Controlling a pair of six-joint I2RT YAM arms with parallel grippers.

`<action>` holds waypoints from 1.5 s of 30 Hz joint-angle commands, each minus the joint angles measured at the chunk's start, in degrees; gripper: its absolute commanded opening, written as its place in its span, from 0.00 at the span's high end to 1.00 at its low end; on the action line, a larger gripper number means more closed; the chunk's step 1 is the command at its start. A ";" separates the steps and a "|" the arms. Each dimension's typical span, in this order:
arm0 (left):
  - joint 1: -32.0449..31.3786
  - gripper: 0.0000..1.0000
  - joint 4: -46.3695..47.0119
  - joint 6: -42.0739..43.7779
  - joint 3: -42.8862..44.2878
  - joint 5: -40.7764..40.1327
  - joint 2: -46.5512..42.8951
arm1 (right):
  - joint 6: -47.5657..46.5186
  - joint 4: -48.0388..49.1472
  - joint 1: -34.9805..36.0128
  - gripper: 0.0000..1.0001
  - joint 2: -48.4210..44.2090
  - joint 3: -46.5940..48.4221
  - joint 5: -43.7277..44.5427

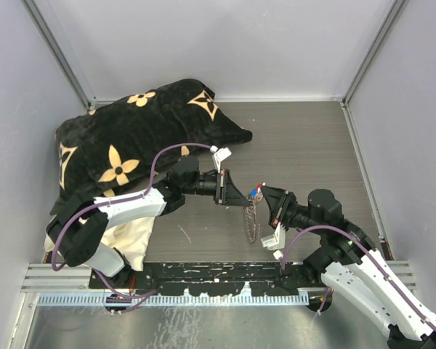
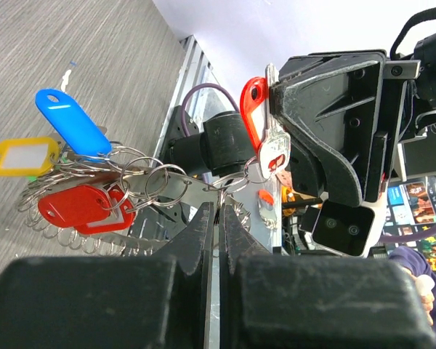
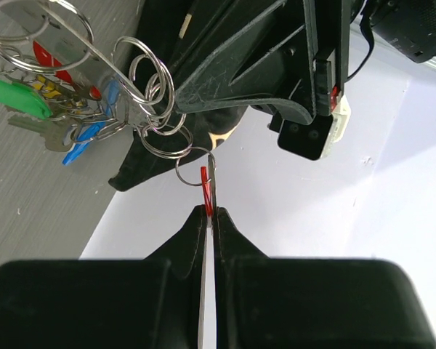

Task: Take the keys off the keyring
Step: Remove the key from the keyring.

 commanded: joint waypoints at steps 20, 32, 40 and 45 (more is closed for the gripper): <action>1.54 1.00 -5.29 -5.23 2.19 2.80 3.93 | 0.36 13.51 0.28 0.99 -4.27 -2.31 1.63; 1.25 1.00 -2.36 3.95 0.16 1.54 0.40 | 4.91 12.69 0.28 0.99 -6.30 -2.33 1.23; -0.40 1.00 -5.49 15.61 -0.84 -0.39 -3.80 | 10.22 13.78 0.24 0.99 -6.47 -1.78 1.70; -1.20 1.00 -5.54 20.10 -1.59 -0.43 -5.68 | 11.93 13.10 0.29 0.99 -6.75 -1.61 1.88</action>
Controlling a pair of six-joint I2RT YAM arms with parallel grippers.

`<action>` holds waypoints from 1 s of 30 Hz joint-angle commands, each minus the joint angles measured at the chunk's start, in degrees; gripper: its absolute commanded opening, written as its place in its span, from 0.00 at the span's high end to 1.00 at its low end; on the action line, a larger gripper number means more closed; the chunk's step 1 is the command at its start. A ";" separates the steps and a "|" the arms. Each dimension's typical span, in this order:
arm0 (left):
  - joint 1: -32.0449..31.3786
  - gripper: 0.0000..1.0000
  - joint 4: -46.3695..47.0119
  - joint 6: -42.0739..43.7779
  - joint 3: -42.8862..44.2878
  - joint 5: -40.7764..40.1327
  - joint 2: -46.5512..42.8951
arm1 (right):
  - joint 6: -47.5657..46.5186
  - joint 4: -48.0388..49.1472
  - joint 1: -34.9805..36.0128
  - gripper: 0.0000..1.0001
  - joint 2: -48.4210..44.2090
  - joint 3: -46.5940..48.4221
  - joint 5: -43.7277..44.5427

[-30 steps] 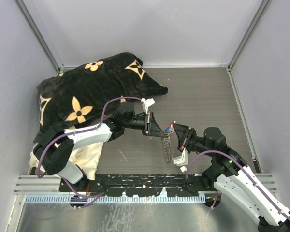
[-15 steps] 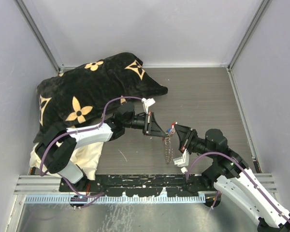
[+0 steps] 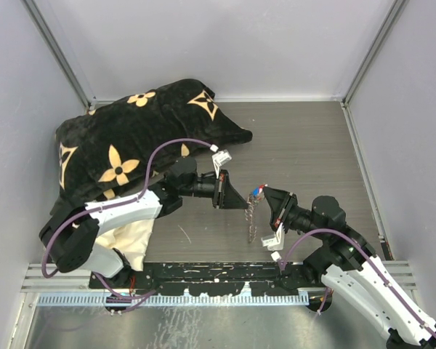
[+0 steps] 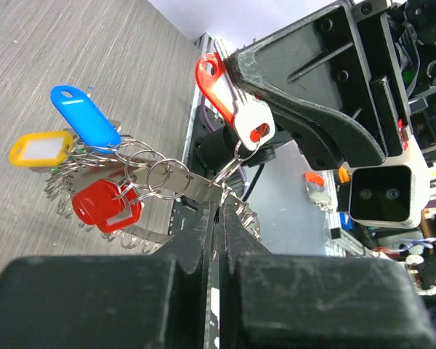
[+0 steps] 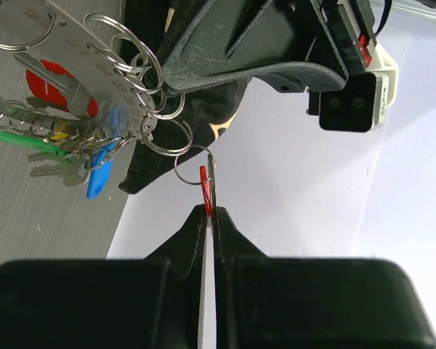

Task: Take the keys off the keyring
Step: Remove the key from the keyring.

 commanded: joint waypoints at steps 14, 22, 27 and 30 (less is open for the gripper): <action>-5.71 0.96 1.18 25.64 -5.56 -8.91 -12.38 | 4.85 5.78 0.07 0.99 -0.47 5.00 -0.53; -8.38 0.69 6.72 25.66 -7.94 -2.00 -14.64 | 4.34 5.94 0.07 0.99 0.43 6.06 -1.16; -9.07 0.65 10.57 22.71 -8.87 0.39 -14.61 | 3.99 5.49 0.05 0.99 0.22 6.38 -1.48; -9.05 0.55 6.88 27.74 -10.26 -4.43 -18.79 | 3.92 4.44 0.06 0.99 -0.07 6.94 -1.87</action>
